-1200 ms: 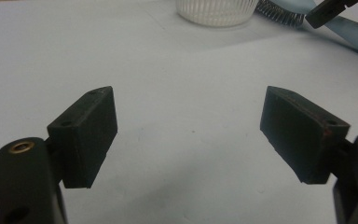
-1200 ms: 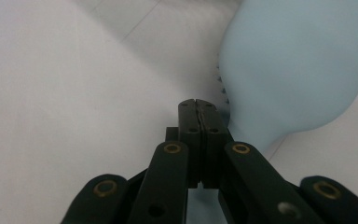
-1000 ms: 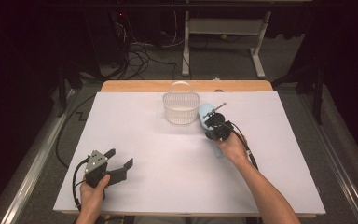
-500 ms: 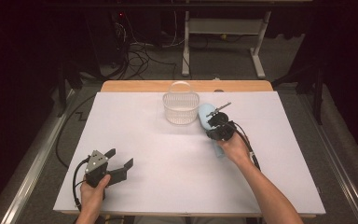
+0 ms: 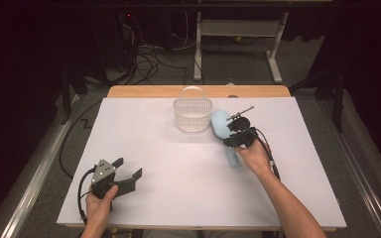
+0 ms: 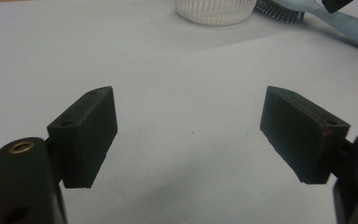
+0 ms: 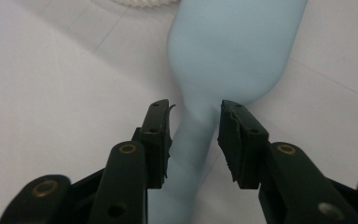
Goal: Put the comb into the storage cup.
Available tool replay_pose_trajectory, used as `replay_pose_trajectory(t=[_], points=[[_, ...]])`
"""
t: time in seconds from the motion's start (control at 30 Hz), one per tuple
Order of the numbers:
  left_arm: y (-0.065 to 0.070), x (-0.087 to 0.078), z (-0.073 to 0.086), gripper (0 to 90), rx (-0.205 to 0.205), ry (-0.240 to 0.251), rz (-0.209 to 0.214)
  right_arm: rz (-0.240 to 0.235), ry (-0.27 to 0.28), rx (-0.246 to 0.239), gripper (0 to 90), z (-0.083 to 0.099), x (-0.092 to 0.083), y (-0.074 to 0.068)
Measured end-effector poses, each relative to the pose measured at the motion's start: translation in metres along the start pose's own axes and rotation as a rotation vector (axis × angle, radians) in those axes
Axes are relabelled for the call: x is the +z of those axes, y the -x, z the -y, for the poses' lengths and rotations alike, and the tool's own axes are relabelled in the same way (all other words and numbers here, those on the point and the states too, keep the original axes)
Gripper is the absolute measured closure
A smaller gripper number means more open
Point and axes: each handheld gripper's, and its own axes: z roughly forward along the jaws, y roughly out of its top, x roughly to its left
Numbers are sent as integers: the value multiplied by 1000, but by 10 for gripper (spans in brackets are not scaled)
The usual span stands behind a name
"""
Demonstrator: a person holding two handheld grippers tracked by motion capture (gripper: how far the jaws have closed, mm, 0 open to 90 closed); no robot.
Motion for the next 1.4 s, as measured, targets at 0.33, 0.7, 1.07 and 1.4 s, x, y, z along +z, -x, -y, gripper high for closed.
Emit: replay_pose_trajectory(t=[0.33,0.7,1.07,1.4], points=[[0,0,0,197,4,-2,3,32,-17,58,567,-3,8,2],[1,1,0,197,5,-2,3,39,-41,87,561,-3,9,1],[1,1,0,197,9,-3,3,45,-86,94,577,-2,21,-3],[2,1,0,197,8,-1,4,57,-81,125,610,-3,28,-4]])
